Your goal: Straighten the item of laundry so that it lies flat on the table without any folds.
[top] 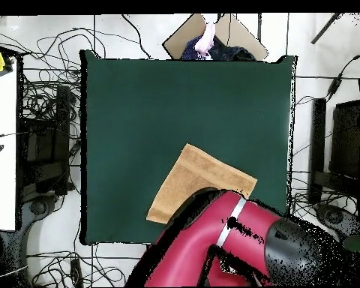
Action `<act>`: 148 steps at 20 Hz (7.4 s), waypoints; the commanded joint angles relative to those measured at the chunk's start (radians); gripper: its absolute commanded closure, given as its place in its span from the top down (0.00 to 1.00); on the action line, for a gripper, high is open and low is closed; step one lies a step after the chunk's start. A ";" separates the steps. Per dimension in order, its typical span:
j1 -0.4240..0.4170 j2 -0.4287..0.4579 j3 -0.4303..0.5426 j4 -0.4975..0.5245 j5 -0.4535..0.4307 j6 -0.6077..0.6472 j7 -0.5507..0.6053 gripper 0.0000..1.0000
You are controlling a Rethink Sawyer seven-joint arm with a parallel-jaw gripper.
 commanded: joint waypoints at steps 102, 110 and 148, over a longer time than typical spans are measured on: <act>0.172 -0.230 0.436 -0.512 0.212 1.482 0.095 0.00; 0.295 -0.383 0.404 -0.474 0.315 1.599 0.197 0.00; 0.490 -0.534 0.223 -0.576 0.538 1.828 0.110 1.00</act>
